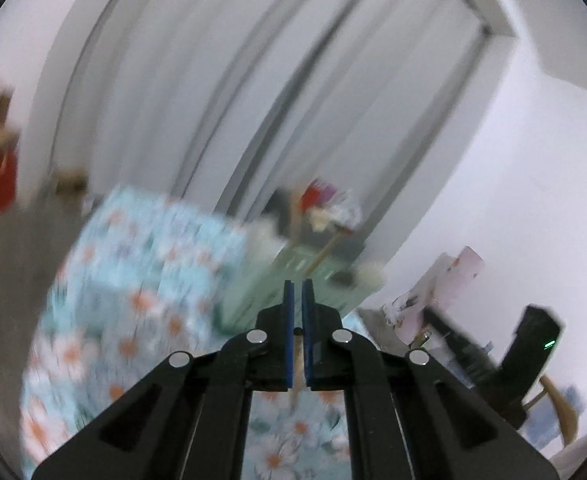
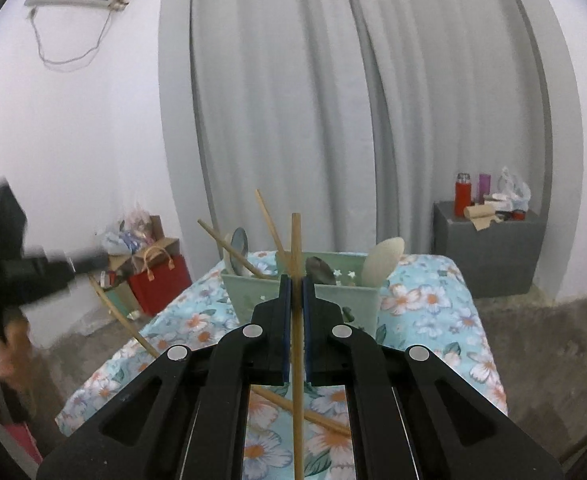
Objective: Organize utensils
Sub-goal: 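Lift a chopstick with the right gripper while the left gripper lifts its chopstick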
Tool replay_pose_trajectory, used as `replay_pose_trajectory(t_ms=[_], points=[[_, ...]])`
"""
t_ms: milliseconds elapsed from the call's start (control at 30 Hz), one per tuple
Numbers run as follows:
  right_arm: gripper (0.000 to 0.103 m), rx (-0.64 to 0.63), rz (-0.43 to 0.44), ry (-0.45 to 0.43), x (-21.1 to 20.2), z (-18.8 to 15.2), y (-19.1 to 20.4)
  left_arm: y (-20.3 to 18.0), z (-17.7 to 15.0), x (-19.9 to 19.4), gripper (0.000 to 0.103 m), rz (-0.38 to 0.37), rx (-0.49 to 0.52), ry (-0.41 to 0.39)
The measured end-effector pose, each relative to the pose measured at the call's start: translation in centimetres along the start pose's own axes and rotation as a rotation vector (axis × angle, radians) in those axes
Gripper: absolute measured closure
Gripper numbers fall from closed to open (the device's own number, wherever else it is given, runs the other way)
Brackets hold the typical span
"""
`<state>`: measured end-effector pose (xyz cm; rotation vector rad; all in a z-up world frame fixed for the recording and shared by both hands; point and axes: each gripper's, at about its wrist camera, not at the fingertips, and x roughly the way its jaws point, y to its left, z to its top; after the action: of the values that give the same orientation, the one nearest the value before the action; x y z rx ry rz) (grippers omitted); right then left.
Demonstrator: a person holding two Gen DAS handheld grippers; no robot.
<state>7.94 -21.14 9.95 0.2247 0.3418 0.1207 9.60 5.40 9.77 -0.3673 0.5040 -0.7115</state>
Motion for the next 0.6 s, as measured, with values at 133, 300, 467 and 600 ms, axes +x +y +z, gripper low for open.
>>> replay_pose_trajectory(t_ms=[133, 300, 467, 600], points=[[0.1, 0.026, 0.012, -0.014, -0.6, 0.1, -0.9, -4.7, 4.1, -2.1, 0.1, -0.057, 0.145, -0.102], [0.099, 0.055, 0.04, -0.021, -0.7, 0.1, -1.2, -9.5, 8.9, -2.2, 0.1, -0.092, 0.293, -0.241], [0.099, 0.075, 0.057, -0.025, -0.8, 0.2, -1.7, -11.9, 12.7, 0.6, 0.1, -0.104, 0.335, -0.33], [0.099, 0.084, 0.061, -0.026, -0.9, 0.2, -1.7, -12.3, 15.5, 5.8, 0.1, -0.066, 0.305, -0.32]])
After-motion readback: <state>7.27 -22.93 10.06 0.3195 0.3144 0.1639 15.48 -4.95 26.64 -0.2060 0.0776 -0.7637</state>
